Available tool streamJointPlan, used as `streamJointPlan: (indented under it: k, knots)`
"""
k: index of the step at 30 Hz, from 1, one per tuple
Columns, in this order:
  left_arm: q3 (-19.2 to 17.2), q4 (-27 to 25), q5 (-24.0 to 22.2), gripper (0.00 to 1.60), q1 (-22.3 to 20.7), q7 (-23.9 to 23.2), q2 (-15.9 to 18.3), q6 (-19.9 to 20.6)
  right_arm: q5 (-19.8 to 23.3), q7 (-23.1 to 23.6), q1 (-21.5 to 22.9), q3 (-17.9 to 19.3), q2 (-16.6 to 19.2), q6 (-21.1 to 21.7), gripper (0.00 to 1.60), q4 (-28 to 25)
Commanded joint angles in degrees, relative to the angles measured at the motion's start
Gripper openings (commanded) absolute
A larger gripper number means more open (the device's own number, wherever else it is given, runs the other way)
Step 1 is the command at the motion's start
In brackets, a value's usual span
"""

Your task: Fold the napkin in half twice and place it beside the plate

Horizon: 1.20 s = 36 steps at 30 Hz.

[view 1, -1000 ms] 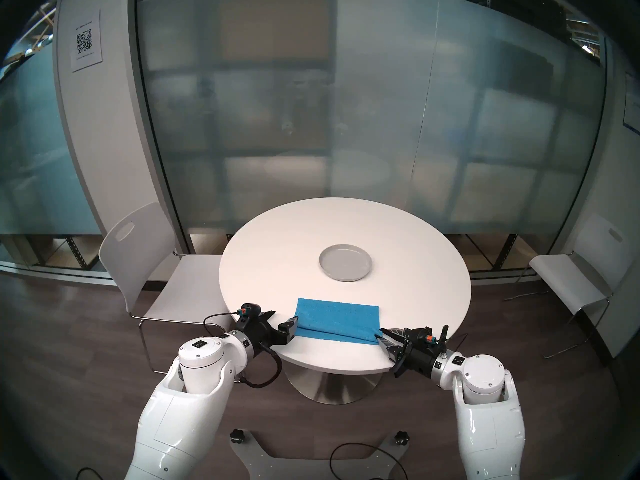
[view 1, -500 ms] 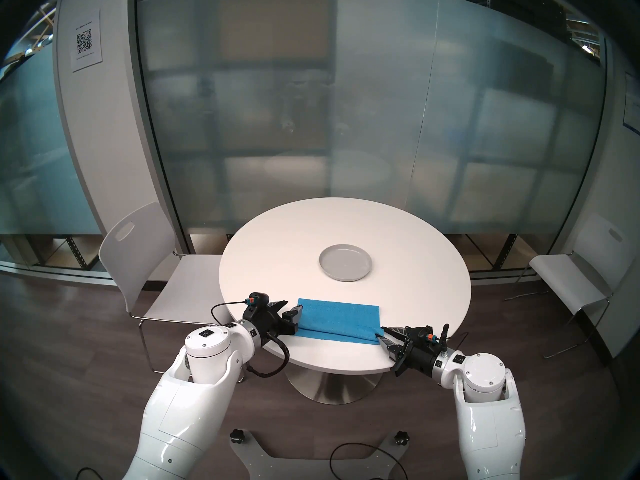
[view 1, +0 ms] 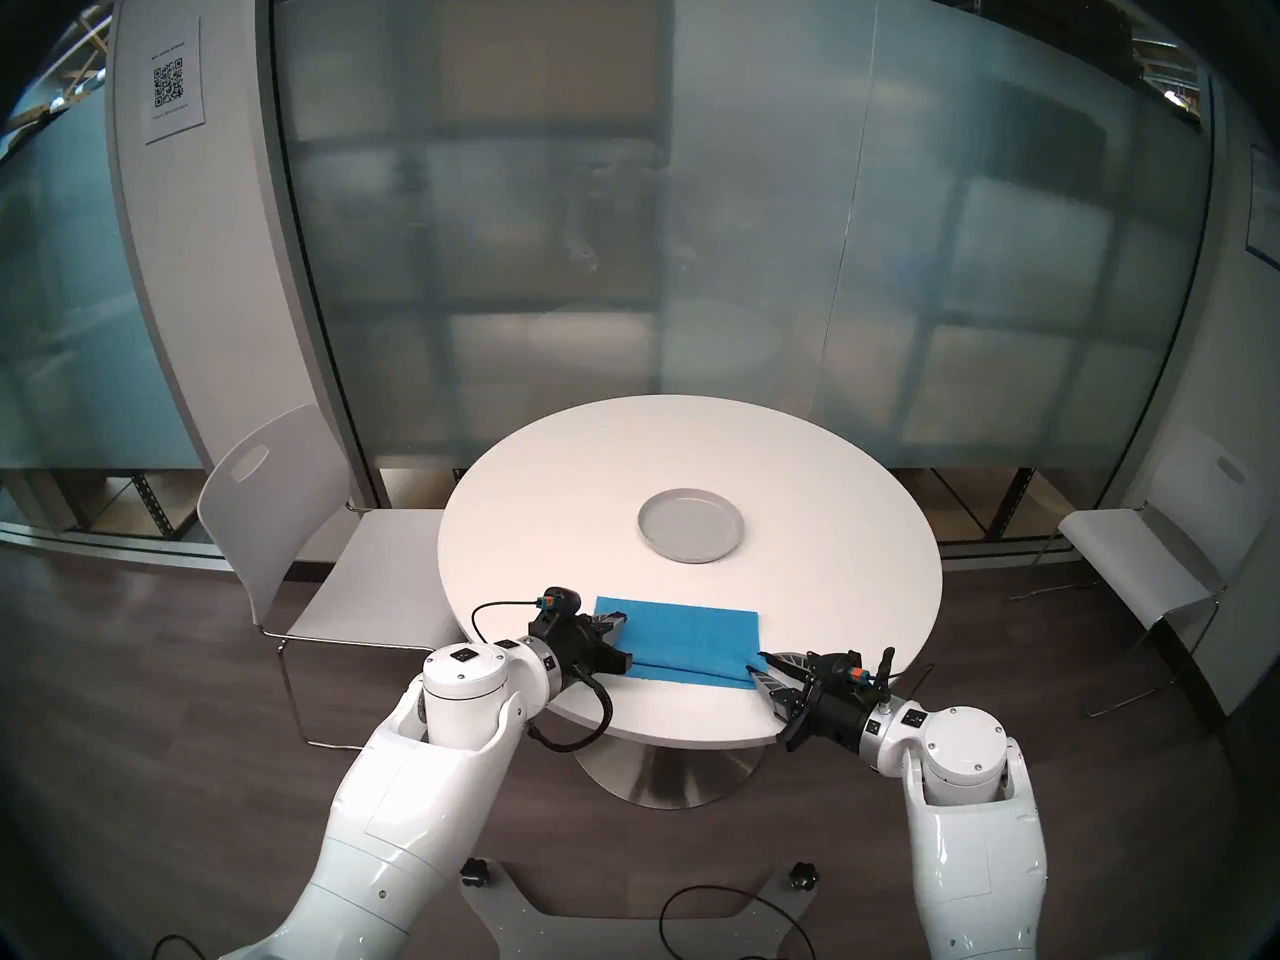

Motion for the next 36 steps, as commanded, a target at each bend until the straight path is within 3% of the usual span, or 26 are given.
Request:
streamJointPlan:
  k: [1, 21, 36]
  knots:
    - [0.68, 1.93, 0.3, 0.0, -5.36, 0.07, -1.71, -0.22, 0.35, -0.16, 0.24, -0.01, -0.38, -0.22, 0.9, -1.35]
    - [2.14, 7.35, 3.55, 0.0, -8.26, 0.4, -1.69, 0.08, 0.78, 0.64, -0.66, 1.03, -0.21, -0.2, 0.93, -2.39]
    - [2.47, 6.72, 4.18, 0.0, -7.26, 0.39, -1.76, 0.55, 1.53, 2.76, -2.22, 3.59, -0.28, -1.02, 0.96, -5.35]
